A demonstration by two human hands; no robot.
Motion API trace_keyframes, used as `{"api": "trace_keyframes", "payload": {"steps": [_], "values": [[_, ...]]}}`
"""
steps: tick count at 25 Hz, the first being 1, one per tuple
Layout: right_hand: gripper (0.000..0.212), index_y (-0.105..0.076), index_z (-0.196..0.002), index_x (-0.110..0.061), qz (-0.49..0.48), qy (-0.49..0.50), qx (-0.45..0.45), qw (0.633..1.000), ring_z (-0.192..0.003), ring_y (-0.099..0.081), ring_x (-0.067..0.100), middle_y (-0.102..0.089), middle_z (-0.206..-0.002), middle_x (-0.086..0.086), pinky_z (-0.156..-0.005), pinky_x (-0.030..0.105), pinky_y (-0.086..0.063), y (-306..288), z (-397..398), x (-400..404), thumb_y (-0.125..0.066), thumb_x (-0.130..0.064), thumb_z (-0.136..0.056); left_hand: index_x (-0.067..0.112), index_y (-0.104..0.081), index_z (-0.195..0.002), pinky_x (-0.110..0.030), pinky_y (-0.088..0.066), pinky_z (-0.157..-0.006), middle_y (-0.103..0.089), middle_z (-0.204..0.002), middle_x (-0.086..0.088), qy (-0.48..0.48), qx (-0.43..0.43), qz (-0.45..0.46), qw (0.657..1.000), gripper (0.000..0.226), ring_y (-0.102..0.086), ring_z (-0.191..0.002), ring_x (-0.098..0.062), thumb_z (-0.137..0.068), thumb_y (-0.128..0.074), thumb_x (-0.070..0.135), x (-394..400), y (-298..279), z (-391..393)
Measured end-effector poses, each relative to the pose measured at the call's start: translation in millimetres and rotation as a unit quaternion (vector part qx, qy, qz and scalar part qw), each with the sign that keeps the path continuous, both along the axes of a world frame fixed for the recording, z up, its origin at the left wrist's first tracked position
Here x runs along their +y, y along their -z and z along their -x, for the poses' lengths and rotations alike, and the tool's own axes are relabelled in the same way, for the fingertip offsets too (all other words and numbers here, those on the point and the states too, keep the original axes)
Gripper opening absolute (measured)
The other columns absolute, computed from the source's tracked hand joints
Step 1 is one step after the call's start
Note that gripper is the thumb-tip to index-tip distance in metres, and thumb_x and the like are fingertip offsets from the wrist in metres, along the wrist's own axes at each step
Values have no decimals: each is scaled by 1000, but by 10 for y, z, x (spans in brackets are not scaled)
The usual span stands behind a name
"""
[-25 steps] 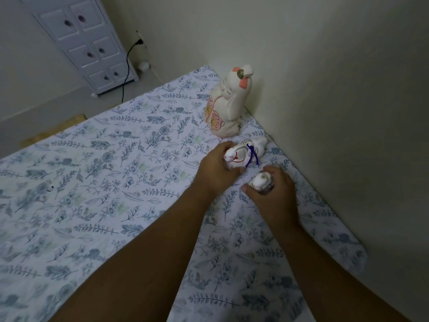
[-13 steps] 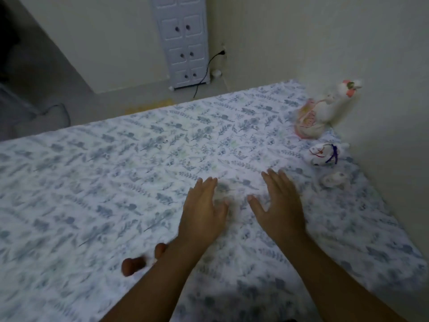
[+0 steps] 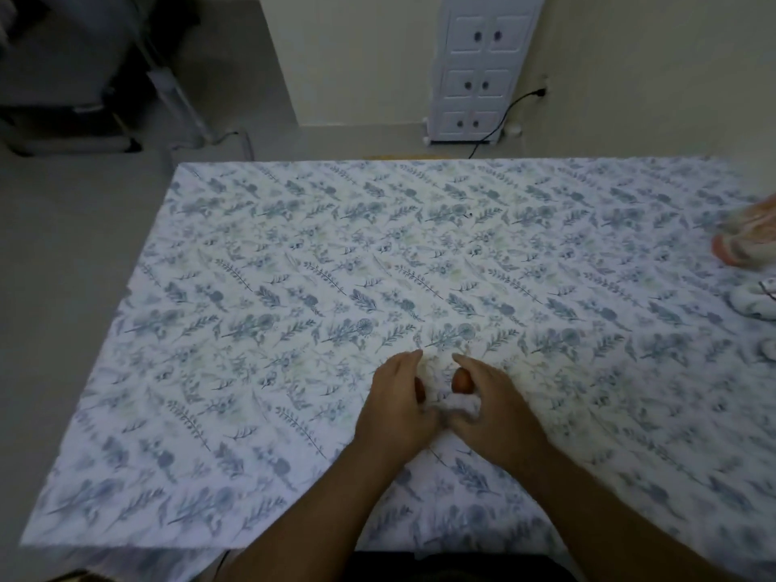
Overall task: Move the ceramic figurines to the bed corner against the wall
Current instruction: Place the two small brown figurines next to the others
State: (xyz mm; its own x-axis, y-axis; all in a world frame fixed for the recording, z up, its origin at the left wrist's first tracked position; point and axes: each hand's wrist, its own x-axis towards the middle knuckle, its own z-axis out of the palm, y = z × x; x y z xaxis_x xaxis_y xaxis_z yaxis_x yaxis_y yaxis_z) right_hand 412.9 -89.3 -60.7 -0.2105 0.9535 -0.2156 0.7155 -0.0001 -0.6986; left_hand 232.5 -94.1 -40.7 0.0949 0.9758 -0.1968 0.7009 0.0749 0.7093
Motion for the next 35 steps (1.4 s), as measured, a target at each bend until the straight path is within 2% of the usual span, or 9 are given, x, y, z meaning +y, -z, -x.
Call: {"api": "trace_keyframes", "payload": {"steps": [4, 7, 10, 16, 20, 24, 27, 32, 35], "values": [[42, -58, -131, -21, 14, 105, 51, 993, -104, -64, 16, -67, -111, 0, -85, 22, -51, 61, 92, 73, -68, -6, -93, 23, -59, -113, -23, -46, -70, -63, -93, 6, -19, 0, 31, 999, 37, -60, -87, -16, -81, -78, 17, 188, 46, -23], [31, -65, -112, -20, -1, 168, 68, 983, -93, -66, 17, -69, -97, 1, -77, 13, -52, 30, -39, 69, -74, -5, -87, 26, -57, -93, -27, -50, -63, -62, -76, 6, -10, -22, 37, 999, 33, -60, -72, -14, -75, -84, 19, 310, 19, -186], [36, -67, -119, -20, -21, 247, 84, 965, -97, -67, 12, -69, -103, -3, -84, 28, -59, -38, -480, 50, -76, -9, -86, 27, -61, -87, -20, -43, -62, -61, -79, 7, 36, -31, 6, 999, 31, -56, -75, -12, -70, -84, 17, 431, -35, -617], [40, -69, -119, -20, -56, 391, 79, 915, -95, -65, 7, -67, -104, -7, -80, 14, -55, -112, -1972, -178, -82, -8, -83, 20, -72, -110, -30, -52, -85, -69, -94, 2, 156, -81, -7, 984, 40, -63, -91, -17, -74, -85, 12, 593, -121, -2142], [37, -69, -120, -18, -75, 482, 61, 871, -95, -64, 8, -66, -105, -6, -77, 11, -49, -35, -2982, -344, -81, -10, -85, 19, -66, -102, -25, -49, -73, -68, -88, 3, 231, -83, 1, 969, 32, -61, -81, -11, -75, -82, 11, 656, -72, -3307], [34, -69, -120, -17, -90, 562, 61, 820, -101, -66, 14, -70, -110, -1, -88, 30, -58, 88, -3768, -441, -78, -13, -87, 10, -71, -110, -19, -41, -80, -70, -105, -8, 303, -88, -22, 949, 36, -62, -97, -20, -76, -81, 6, 702, 29, -4317], [28, -69, -118, -17, -110, 593, 62, 795, -101, -67, 16, -71, -109, -1, -88, 35, -59, 202, -4149, -461, -75, -14, -91, 11, -68, -119, -9, -36, -81, -70, -114, -6, 321, -113, -32, 940, 44, -57, -99, -9, -77, -81, 8, 760, 127, -4880], [28, -69, -117, -16, -122, 585, 32, 801, -99, -59, 2, -63, -105, -11, -83, 1, -41, 376, -4302, -476, -76, -13, -90, 18, -63, -124, -16, -43, -78, -70, -103, 0, 325, -121, -5, 938, 53, -62, -93, -10, -76, -84, 13, 837, 313, -5206], [26, -69, -114, -16, -126, 575, 14, 808, -92, -54, -7, -65, -100, -10, -77, -7, -37, 410, -4296, -496, -77, -14, -89, 23, -63, -122, -17, -48, -81, -67, -99, 8, 306, -130, 16, 943, 52, -62, -93, -6, -75, -85, 21, 823, 378, -5182]]}}
